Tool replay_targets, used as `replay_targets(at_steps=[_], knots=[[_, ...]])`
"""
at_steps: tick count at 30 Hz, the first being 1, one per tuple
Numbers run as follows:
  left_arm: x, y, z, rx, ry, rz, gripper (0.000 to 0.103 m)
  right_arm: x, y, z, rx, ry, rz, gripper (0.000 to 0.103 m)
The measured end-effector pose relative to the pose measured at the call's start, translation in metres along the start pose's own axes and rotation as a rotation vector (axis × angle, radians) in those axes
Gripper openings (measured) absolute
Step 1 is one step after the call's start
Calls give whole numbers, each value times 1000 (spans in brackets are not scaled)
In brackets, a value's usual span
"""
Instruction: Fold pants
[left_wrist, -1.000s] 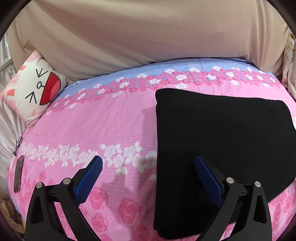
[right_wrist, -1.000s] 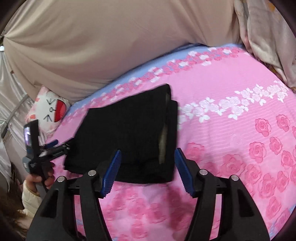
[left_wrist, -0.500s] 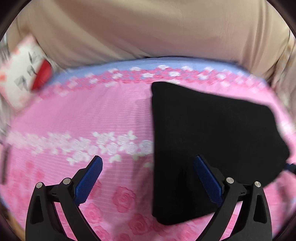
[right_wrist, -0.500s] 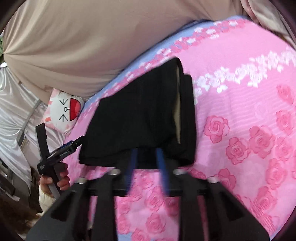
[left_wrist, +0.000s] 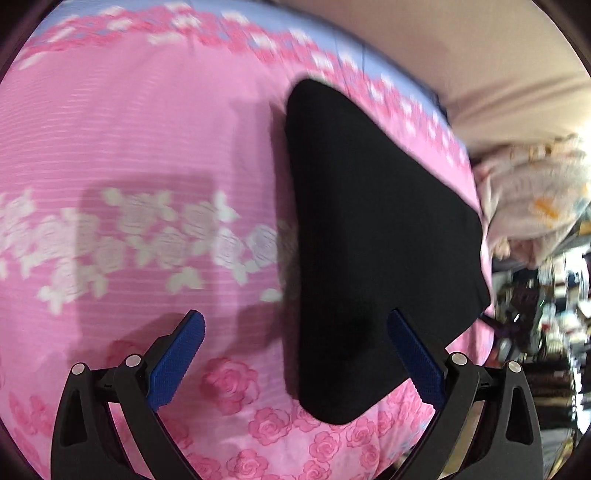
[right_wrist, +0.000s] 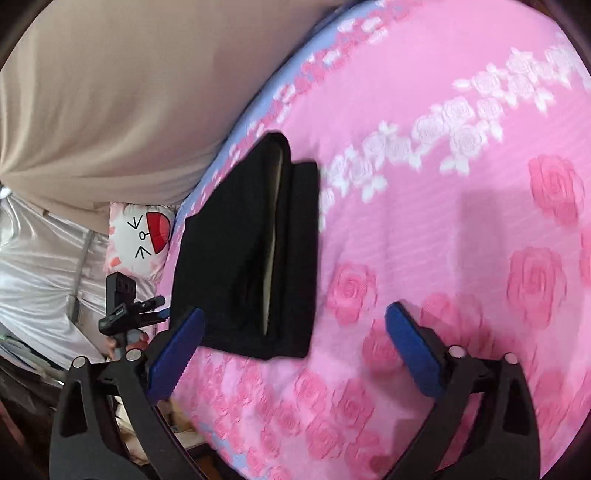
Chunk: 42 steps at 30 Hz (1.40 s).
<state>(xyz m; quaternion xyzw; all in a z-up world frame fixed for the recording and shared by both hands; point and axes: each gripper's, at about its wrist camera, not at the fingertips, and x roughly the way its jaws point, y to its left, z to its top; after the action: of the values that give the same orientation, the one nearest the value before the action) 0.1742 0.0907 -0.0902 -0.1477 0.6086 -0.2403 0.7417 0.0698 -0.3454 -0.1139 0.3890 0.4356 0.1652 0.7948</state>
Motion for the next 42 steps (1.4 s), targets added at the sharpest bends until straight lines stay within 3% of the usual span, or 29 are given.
replay_targets(at_steps=[2,4,9,13,20,25,27,28,29,31,35,38,42], knots=[[7,-11,4,35,11,20,97,6,2,6,-5,30,29,97],[16,-19,9,61,58,-55,97,14,6,11,-15,57,41,97],[35,-42,20,92,109,-130,97,38,18,26,-30,124,90,97],[41,-53,27,98,118,-98,97,59,26,40,-26,179,132,98],[42,-48,37,45,141,-131,97,85,40,57,-35,264,124,98],[43,-56,34,91,103,-97,97,95,52,56,-108,266,53,94],[42,-58,33,101,59,-71,88,96,58,54,-126,233,-14,78],[40,-58,33,103,34,-36,68,98,60,52,-128,215,-48,55],[37,-58,31,116,15,-11,51,95,59,51,-120,196,-54,50],[26,-53,27,117,-9,-42,40,91,64,48,-141,162,-75,45],[-6,-63,12,162,-58,-48,32,69,88,37,-190,92,-61,38],[-38,-74,-10,191,-78,-100,31,44,112,22,-214,54,-10,34],[-64,-83,-44,203,-52,-128,31,27,116,-11,-200,77,50,34]])
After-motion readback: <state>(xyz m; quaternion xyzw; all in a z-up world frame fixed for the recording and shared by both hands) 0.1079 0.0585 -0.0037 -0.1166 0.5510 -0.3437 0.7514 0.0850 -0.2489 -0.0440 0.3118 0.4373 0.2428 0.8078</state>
